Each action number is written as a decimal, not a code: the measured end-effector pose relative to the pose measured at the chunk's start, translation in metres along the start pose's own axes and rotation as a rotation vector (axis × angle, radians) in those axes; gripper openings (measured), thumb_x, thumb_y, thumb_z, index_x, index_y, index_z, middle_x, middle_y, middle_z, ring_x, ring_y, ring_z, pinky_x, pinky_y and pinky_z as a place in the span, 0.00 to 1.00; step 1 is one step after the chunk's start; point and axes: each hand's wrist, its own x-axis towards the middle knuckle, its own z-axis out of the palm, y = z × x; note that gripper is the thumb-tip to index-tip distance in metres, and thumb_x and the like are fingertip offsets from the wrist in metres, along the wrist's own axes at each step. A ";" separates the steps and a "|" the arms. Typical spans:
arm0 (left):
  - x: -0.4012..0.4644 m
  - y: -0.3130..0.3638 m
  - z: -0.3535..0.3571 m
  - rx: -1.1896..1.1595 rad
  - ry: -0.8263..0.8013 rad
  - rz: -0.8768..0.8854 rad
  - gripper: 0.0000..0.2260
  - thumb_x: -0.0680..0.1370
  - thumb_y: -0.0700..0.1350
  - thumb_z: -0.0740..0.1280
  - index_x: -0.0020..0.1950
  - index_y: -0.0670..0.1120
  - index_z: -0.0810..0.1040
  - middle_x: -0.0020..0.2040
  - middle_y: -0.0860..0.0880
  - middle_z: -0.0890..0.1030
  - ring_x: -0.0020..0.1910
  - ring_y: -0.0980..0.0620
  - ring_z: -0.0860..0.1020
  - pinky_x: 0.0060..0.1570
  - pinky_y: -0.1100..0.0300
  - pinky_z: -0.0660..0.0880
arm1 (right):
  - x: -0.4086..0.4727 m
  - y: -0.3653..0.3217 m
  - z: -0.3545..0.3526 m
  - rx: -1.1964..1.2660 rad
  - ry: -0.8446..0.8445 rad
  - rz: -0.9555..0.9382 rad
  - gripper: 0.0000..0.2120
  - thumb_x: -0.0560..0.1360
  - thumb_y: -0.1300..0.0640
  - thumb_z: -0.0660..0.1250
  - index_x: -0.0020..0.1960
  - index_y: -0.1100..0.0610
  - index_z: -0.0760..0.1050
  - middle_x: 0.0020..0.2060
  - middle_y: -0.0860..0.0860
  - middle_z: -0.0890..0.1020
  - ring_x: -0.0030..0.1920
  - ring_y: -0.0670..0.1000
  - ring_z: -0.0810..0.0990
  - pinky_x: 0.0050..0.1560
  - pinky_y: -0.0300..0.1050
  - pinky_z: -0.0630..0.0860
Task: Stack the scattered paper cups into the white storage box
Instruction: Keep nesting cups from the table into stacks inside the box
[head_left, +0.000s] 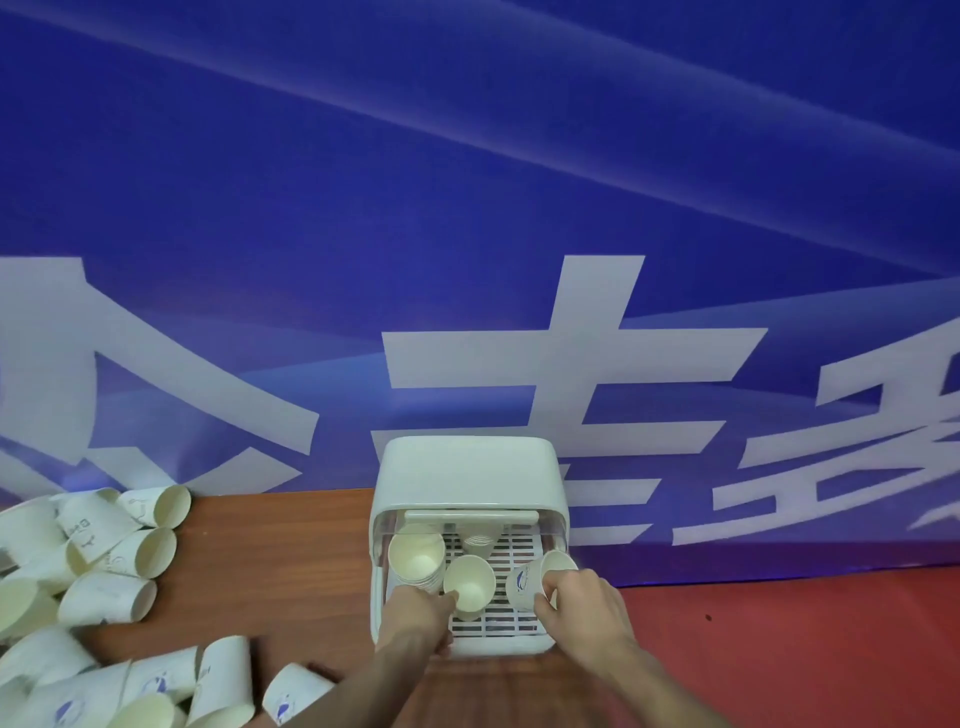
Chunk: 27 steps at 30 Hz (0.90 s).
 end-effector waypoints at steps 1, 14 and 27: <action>-0.001 -0.001 -0.003 -0.005 -0.006 0.020 0.11 0.75 0.48 0.70 0.41 0.40 0.79 0.26 0.45 0.81 0.23 0.50 0.80 0.30 0.59 0.79 | -0.002 -0.003 -0.002 0.003 0.003 -0.007 0.11 0.76 0.48 0.59 0.44 0.52 0.76 0.39 0.49 0.78 0.47 0.54 0.80 0.40 0.45 0.67; -0.019 -0.015 -0.059 0.530 0.221 0.414 0.19 0.69 0.65 0.61 0.46 0.55 0.81 0.45 0.56 0.83 0.49 0.53 0.81 0.48 0.60 0.75 | -0.011 -0.055 -0.012 -0.158 0.052 -0.247 0.12 0.78 0.50 0.56 0.40 0.54 0.70 0.35 0.50 0.74 0.38 0.56 0.75 0.37 0.47 0.66; 0.015 -0.049 -0.105 0.892 0.198 0.496 0.29 0.71 0.68 0.60 0.67 0.52 0.70 0.67 0.51 0.71 0.68 0.49 0.65 0.66 0.50 0.64 | 0.012 -0.072 0.024 -0.468 -0.098 -0.342 0.13 0.79 0.59 0.57 0.58 0.55 0.77 0.54 0.54 0.79 0.53 0.58 0.80 0.42 0.46 0.64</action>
